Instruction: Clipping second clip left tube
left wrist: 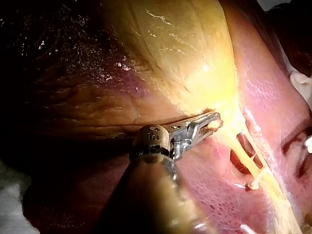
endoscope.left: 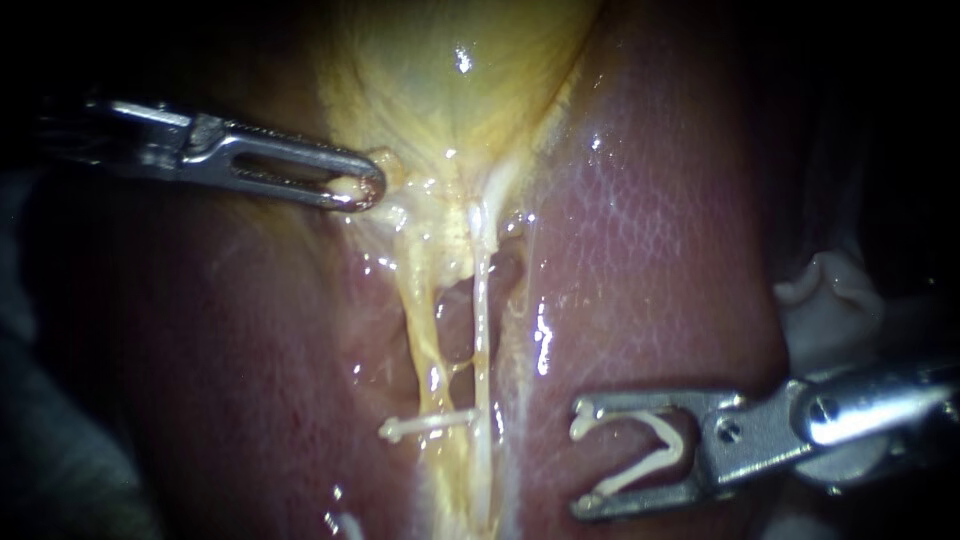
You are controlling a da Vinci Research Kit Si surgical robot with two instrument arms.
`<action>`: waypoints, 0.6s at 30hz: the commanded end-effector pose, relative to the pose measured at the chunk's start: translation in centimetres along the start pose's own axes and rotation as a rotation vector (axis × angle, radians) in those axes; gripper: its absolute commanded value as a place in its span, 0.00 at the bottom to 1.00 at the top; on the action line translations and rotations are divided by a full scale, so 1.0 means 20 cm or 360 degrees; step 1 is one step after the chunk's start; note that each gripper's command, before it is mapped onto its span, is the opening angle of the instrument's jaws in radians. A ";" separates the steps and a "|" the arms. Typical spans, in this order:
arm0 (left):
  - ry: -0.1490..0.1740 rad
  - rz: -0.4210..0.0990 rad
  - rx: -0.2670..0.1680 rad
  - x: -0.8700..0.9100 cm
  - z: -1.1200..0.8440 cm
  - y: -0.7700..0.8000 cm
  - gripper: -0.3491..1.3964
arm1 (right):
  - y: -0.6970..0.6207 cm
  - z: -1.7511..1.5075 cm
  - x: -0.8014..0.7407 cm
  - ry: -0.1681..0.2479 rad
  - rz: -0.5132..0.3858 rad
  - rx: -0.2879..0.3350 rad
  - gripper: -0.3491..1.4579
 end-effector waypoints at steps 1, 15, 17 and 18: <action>0.0000 0.0000 -0.0001 0.000 0.000 0.000 0.00 | 0.000 0.000 0.000 0.0000 0.0000 0.0000 0.46; 0.0042 -0.0031 0.0023 0.009 -0.045 0.011 0.00 | -0.001 -0.001 0.000 0.0000 -0.0001 0.0002 0.46; 0.0051 -0.0035 0.0025 0.010 -0.048 0.010 0.00 | -0.001 -0.001 0.000 0.0000 -0.0001 0.0002 0.46; 0.0051 -0.0035 0.0025 0.010 -0.049 0.010 0.00 | -0.001 -0.001 0.000 0.0000 -0.0001 0.0002 0.46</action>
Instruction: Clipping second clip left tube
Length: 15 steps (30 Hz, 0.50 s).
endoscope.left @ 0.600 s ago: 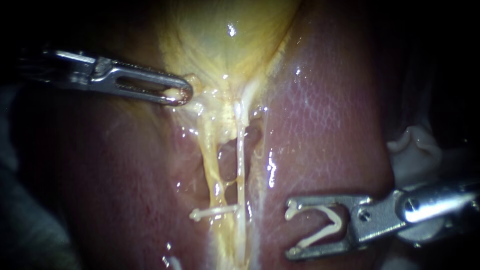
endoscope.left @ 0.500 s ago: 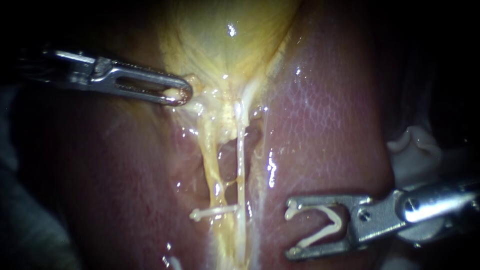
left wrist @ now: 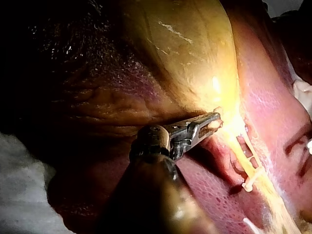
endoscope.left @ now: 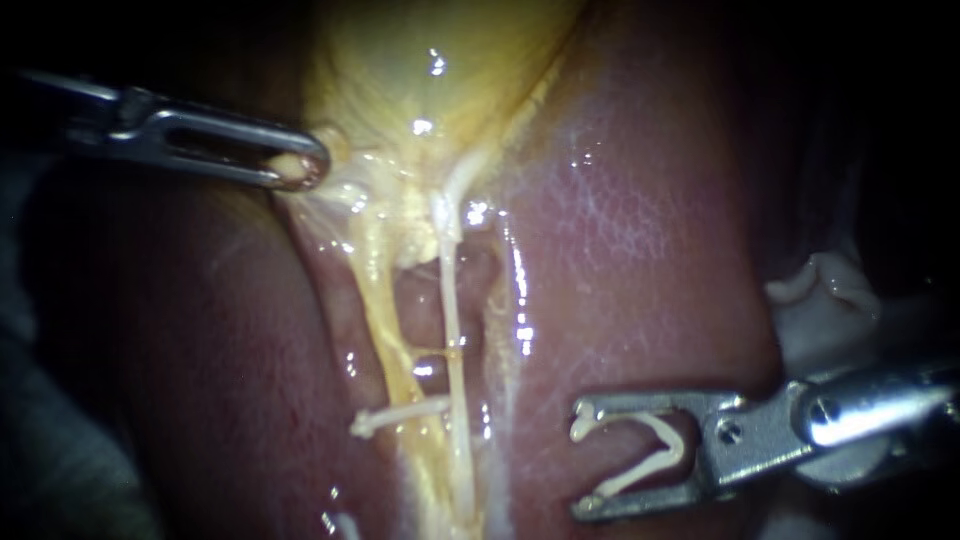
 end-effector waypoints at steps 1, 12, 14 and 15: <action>0.0002 -0.0001 0.0002 0.000 0.000 0.000 0.00 | 0.000 0.000 0.000 0.0001 0.0000 0.0000 0.46; 0.0004 -0.0003 0.0004 0.000 0.001 0.001 0.00 | 0.004 0.013 0.007 0.0005 0.0006 0.0150 0.46; 0.0005 -0.0003 0.0005 0.000 0.001 0.001 0.00 | 0.007 0.018 0.010 0.0006 0.0051 0.0224 0.46; 0.0005 -0.0003 0.0005 0.000 0.001 0.002 0.00 | 0.008 0.021 0.012 0.0005 0.0074 0.0233 0.46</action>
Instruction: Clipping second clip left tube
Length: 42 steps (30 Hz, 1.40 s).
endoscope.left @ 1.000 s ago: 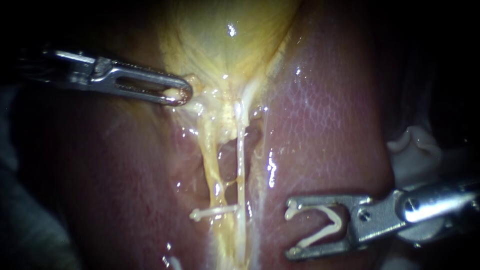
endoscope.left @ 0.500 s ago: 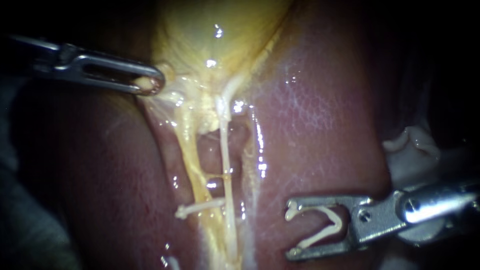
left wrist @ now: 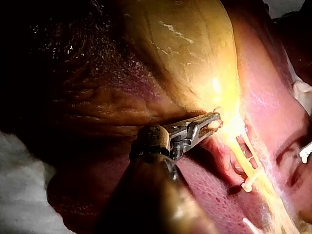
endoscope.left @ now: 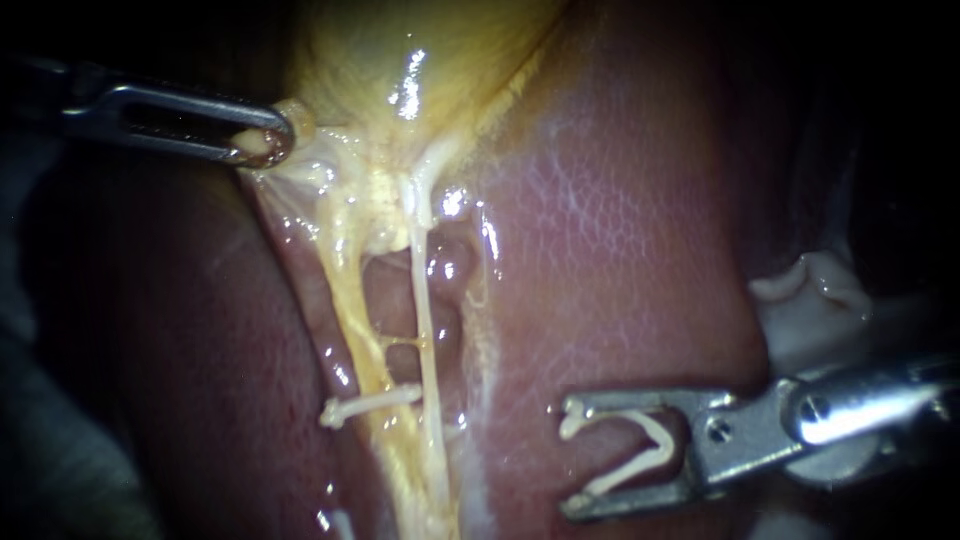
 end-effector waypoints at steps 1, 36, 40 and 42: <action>0.0000 0.0000 0.0001 0.000 0.000 0.000 0.00 | 0.001 0.002 0.001 -0.0001 0.0025 0.0009 0.46; 0.0003 -0.0002 0.0004 -0.001 0.001 0.002 0.00 | 0.054 0.049 -0.009 0.0144 0.0431 0.0022 0.45; 0.0004 -0.0002 0.0005 -0.001 0.001 0.002 0.00 | 0.055 0.050 -0.009 0.0201 0.0463 0.0052 0.45; 0.0004 -0.0002 0.0005 -0.001 0.001 0.002 0.00 | 0.056 0.052 -0.009 0.0229 0.0476 0.0078 0.45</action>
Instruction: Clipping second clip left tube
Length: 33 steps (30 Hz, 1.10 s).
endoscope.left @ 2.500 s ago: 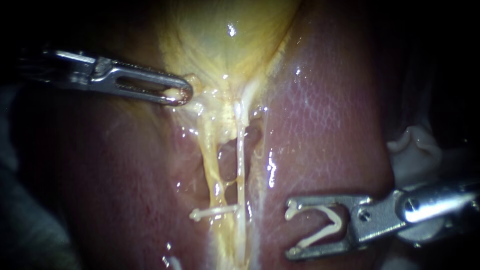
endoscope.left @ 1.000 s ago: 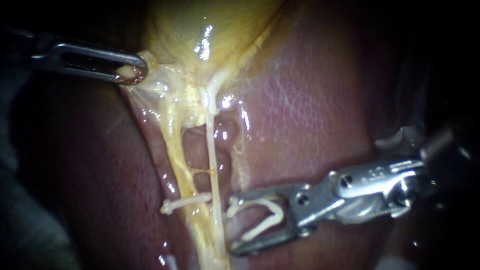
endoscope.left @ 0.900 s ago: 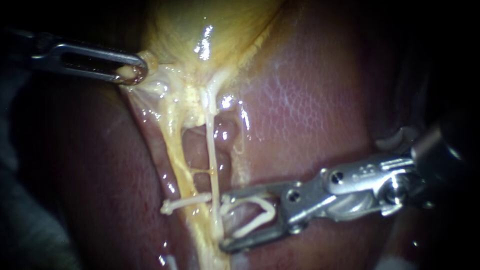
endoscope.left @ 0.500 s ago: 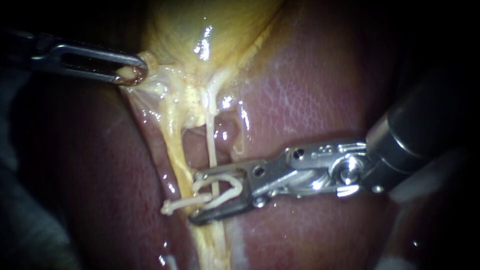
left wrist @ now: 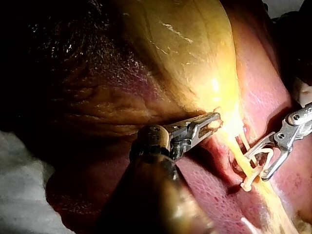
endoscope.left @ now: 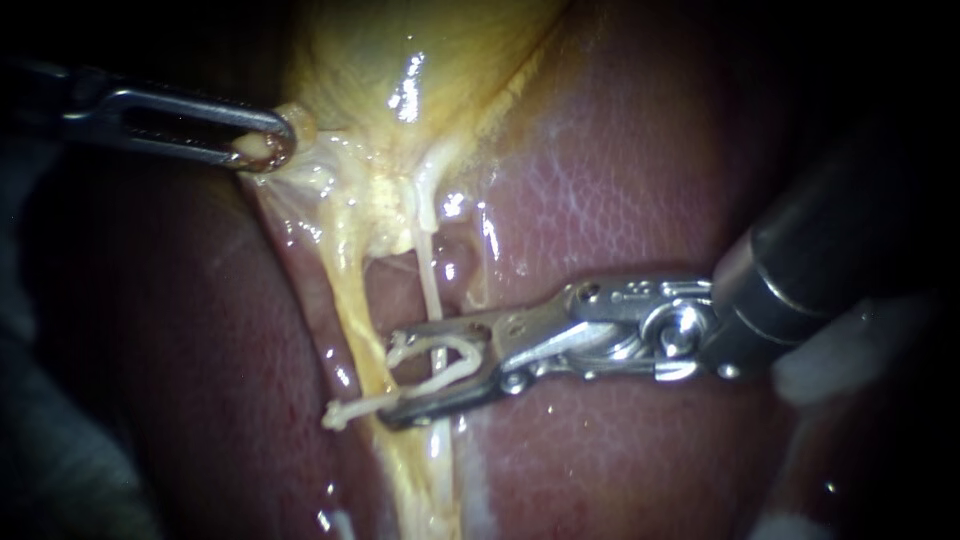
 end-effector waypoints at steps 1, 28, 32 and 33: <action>0.0000 0.0000 0.0000 0.000 0.000 0.000 0.00 | 0.000 0.001 0.000 0.0013 0.0009 0.0009 0.45; 0.0001 -0.0001 0.0001 0.000 0.001 0.000 0.00 | -0.001 0.017 0.002 0.0264 0.0044 0.0257 0.45; 0.0001 -0.0001 0.0001 0.000 0.001 0.000 0.00 | -0.007 0.017 0.004 0.0280 0.0035 0.0318 0.44; 0.0001 -0.0001 0.0001 0.000 0.001 0.000 0.00 | -0.008 0.016 0.005 0.0285 0.0034 0.0333 0.44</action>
